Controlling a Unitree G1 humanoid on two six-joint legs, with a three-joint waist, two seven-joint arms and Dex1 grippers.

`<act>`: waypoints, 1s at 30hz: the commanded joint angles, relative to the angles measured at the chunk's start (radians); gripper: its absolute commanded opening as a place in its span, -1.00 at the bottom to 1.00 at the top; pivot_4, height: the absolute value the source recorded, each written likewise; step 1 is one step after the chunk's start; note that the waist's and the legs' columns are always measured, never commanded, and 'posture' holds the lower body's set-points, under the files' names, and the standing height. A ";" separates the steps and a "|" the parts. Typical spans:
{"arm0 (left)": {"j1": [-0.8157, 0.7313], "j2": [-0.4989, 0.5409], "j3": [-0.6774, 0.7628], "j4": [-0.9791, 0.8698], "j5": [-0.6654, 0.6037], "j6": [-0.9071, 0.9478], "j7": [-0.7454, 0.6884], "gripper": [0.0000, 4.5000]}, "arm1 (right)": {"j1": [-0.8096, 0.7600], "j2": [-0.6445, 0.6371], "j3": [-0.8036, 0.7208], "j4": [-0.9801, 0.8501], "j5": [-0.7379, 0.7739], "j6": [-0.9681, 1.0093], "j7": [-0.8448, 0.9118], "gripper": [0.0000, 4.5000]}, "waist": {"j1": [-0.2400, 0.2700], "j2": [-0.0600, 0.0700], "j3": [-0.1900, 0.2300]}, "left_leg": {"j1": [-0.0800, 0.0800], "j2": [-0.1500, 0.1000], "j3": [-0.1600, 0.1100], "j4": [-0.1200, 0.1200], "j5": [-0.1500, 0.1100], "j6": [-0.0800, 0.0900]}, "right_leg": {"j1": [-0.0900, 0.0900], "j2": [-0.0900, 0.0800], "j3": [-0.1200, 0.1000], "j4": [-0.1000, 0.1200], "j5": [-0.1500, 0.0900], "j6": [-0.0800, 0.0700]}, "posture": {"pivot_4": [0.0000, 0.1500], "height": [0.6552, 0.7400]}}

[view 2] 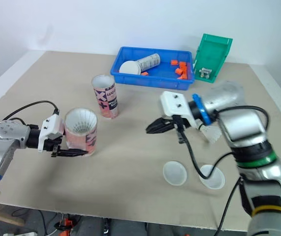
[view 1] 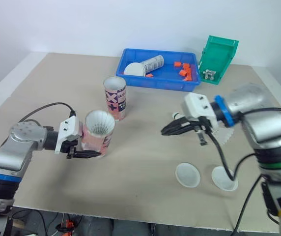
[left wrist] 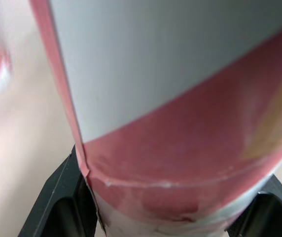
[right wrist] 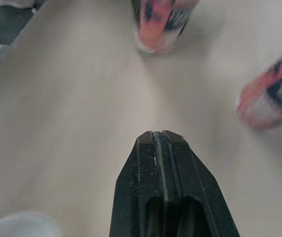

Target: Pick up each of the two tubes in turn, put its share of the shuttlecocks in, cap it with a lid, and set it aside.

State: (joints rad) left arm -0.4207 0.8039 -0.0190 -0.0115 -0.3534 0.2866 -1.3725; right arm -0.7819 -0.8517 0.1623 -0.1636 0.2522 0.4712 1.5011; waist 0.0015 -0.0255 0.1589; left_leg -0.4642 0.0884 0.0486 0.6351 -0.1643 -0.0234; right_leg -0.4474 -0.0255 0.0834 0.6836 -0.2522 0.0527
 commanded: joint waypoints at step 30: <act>0.183 -0.401 -0.233 0.071 0.085 -0.169 0.253 0.21 | 0.536 -0.462 -0.150 0.029 -0.050 -0.052 -0.037 0.17 | -0.002 0.004 -0.001 | 0.023 -0.003 0.002 0.005 -0.001 -0.002 | 0.023 0.000 0.009 -0.002 -0.003 0.006 | 1.00 0.14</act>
State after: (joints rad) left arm -0.2816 0.3757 -0.2305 0.0595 -0.2879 0.0694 -1.1243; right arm -0.2392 -1.3036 0.0246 -0.1234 0.2092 0.4115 1.4738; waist -0.0004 -0.0219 0.1578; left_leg -0.4400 0.0855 0.0506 0.6392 -0.1656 -0.0255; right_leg -0.4245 -0.0256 0.0927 0.6812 -0.2553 0.0589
